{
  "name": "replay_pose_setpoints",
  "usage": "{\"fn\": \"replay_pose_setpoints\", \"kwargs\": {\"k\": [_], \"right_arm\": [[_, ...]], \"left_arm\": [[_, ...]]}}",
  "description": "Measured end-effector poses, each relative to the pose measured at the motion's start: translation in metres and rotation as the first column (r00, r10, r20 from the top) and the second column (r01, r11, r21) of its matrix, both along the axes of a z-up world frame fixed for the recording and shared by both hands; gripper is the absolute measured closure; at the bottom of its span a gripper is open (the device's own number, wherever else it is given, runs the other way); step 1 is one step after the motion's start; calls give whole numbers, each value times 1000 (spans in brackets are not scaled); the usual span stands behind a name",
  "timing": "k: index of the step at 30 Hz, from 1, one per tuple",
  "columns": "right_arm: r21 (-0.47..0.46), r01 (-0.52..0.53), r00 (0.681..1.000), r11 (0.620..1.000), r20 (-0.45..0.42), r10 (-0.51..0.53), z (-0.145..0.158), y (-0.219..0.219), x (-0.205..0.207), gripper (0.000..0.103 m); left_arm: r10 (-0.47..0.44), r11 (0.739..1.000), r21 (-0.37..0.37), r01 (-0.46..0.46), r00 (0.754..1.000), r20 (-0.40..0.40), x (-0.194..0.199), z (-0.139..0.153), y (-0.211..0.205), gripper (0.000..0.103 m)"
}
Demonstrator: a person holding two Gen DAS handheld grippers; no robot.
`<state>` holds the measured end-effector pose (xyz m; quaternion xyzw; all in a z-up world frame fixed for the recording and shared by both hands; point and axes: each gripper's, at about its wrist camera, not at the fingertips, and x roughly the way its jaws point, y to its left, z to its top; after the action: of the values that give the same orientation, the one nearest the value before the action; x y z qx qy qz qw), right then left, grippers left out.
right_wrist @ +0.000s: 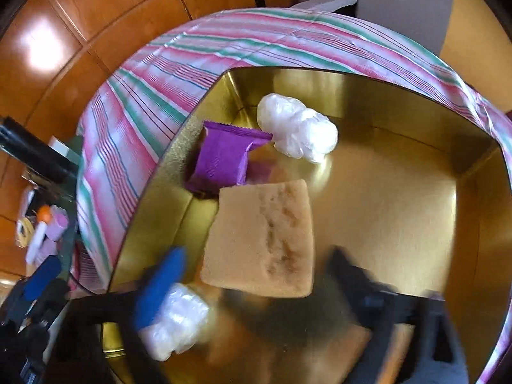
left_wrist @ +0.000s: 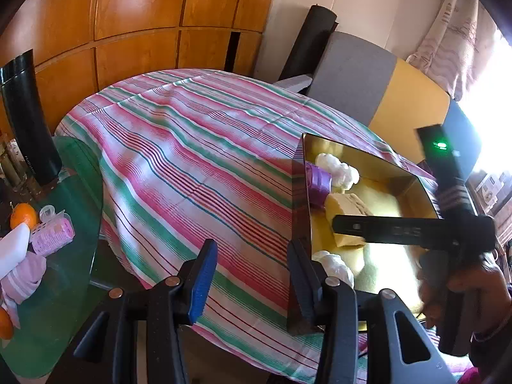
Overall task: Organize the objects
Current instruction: 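Carry the yellow sponge into the tray and release it with the right gripper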
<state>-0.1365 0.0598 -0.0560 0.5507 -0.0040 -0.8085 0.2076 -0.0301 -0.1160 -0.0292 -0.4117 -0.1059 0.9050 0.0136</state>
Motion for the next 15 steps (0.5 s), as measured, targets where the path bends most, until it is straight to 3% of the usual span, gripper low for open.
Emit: {"fn": "replay_pose_setpoints", "kwargs": {"k": [8, 15], "right_arm": [[-44, 65, 996, 997, -55, -68, 23, 23, 22, 0], [-12, 96, 988, 995, -117, -97, 33, 33, 50, 0]], "left_arm": [[-16, 1000, -12, 16, 1000, -21, 3, 8, 6, 58], [-60, 998, -30, 59, 997, -45, 9, 16, 21, 58]]}}
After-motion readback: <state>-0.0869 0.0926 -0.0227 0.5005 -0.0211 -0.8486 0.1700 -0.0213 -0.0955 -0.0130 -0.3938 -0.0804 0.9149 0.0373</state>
